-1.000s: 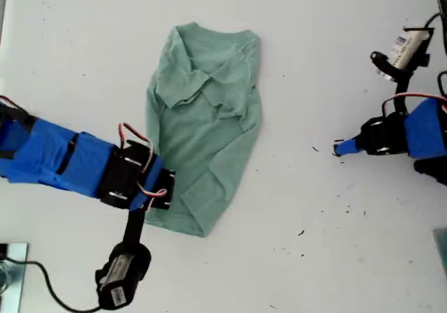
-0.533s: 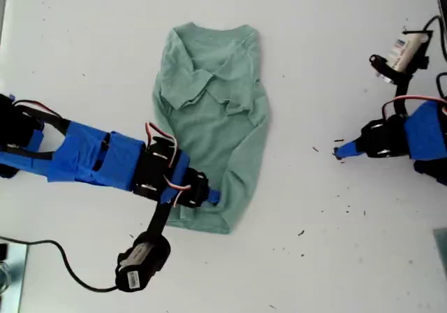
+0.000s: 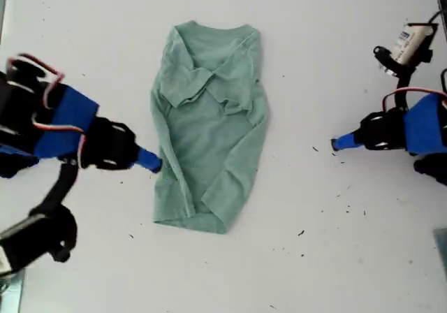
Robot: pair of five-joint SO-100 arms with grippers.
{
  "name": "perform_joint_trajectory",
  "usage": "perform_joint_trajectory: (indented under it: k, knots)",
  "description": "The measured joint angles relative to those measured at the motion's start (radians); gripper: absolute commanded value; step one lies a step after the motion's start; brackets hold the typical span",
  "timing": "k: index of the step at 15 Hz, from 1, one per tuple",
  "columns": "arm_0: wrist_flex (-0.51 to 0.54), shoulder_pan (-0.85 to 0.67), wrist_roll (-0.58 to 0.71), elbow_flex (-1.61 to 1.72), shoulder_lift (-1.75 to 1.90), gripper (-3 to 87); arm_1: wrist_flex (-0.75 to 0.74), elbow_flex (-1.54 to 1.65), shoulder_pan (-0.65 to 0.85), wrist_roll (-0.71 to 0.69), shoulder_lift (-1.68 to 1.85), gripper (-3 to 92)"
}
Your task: Fold t shirt
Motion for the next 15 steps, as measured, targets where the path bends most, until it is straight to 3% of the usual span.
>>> perform_joint_trajectory:
  k: [2, 4, 5, 7, 11, 13, 15]
  knots:
    - [-0.219, 0.002, -0.046, 0.517, 0.397, -0.2, 0.0, 0.0, -0.002, -0.015, 0.0, 3.5]
    - [-0.437, 0.023, -0.132, 1.006, 0.738, -0.2, 0.0, 0.0, 0.005, -0.017, 0.0, 2.4]
    - [-0.497, 0.061, -0.187, 1.212, 0.914, -0.2, 0.0, 0.0, 0.005, -0.017, 0.0, 2.3]
    - [-0.517, 0.103, -0.209, 1.404, 1.209, -0.2, 0.0, 0.0, 0.005, -0.017, 0.0, 2.3]
    - [-0.515, 0.103, -0.229, 1.302, 1.003, -0.2, -0.002, -0.04, -0.066, 0.058, -0.018, 2.2]
    - [-0.407, 0.103, -0.218, 0.988, 0.721, -0.2, -0.048, -0.276, -0.135, 0.097, -0.333, -0.4]
    - [-0.313, 0.103, -0.143, 0.647, 0.442, 1.2, -0.055, -0.739, -0.183, 0.083, -0.887, 0.0]
